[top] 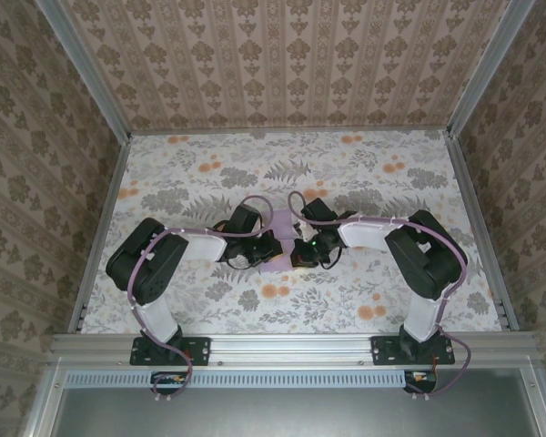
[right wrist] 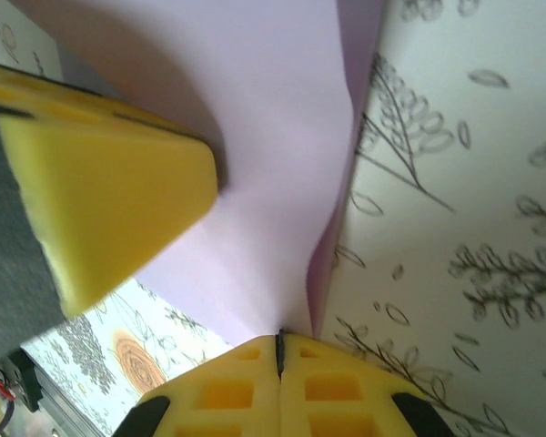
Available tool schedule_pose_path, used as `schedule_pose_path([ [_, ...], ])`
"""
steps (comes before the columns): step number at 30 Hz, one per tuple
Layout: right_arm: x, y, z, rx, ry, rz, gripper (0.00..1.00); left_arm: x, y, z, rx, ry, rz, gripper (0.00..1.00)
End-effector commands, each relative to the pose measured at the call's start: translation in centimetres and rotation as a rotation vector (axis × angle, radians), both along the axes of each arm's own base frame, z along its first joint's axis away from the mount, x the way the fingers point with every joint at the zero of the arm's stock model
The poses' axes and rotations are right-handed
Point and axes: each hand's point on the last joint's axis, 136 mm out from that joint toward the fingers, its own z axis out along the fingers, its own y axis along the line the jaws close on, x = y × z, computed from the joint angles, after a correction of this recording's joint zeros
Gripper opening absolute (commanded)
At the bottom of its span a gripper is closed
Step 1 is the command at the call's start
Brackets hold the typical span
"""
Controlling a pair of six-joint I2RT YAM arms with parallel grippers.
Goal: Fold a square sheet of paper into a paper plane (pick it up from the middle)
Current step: Fold the triangle a second time at the center of the table.
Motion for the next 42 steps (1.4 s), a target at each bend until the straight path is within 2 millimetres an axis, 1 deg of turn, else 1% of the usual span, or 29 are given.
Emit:
schedule_pose_path([
  [1, -2.5, -2.1, -0.1, -0.051, 0.07, 0.013, 0.06, -2.0, 2.7, -3.2, 0.134, 0.086, 0.041, 0.06],
  [5, -0.9, -0.7, 2.3, 0.031, 0.004, -0.003, 0.06, -1.8, 2.4, -2.9, 0.123, 0.076, 0.037, 0.06],
  [7, 0.0, 0.0, 2.9, 0.055, -0.017, -0.01, 0.06, -1.8, 2.3, -2.8, 0.119, 0.073, 0.033, 0.06],
  [8, 0.4, 0.2, 2.8, 0.057, -0.019, -0.013, 0.06, -1.8, 2.3, -2.7, 0.118, 0.072, 0.032, 0.06],
  [13, 1.4, 1.0, 1.6, 0.06, -0.003, -0.02, 0.06, -1.7, 2.1, -2.5, 0.11, 0.066, 0.027, 0.06],
  [18, 1.3, 0.9, 0.5, 0.042, 0.017, -0.017, 0.06, -1.6, 1.8, -2.2, 0.102, 0.06, 0.019, 0.06],
  [21, 1.0, 0.5, -0.2, 0.016, 0.029, -0.017, 0.06, -1.4, 1.4, -1.8, 0.081, 0.042, 0.012, 0.07],
  [23, 0.7, -0.1, -1.0, -0.022, 0.038, -0.016, 0.06, -0.9, 0.8, -0.7, 0.053, -0.006, -0.015, 0.08],
  [25, 0.4, -0.7, -1.5, -0.056, 0.046, -0.013, 0.06, -0.6, -0.2, 1.2, 0.032, -0.081, -0.063, 0.12],
  [27, 0.2, -1.2, -1.9, -0.081, 0.052, -0.016, 0.06, -0.8, -1.3, 2.6, 0.051, -0.137, -0.108, 0.14],
  [28, 0.2, -1.3, -1.9, -0.084, 0.052, -0.017, 0.06, -1.0, -1.4, 2.8, 0.082, -0.149, -0.123, 0.14],
  [30, 0.2, -1.2, -1.9, -0.082, 0.051, -0.019, 0.06, -1.2, -1.2, 2.6, 0.116, -0.153, -0.121, 0.14],
  [34, 0.1, -1.2, -2.0, -0.084, 0.056, -0.023, 0.05, -1.4, -0.7, 1.3, 0.122, -0.114, -0.085, 0.11],
  [42, 0.1, -1.2, -2.0, -0.084, 0.06, -0.025, 0.05, -1.1, -1.3, 0.2, 0.086, -0.088, -0.06, 0.08],
])
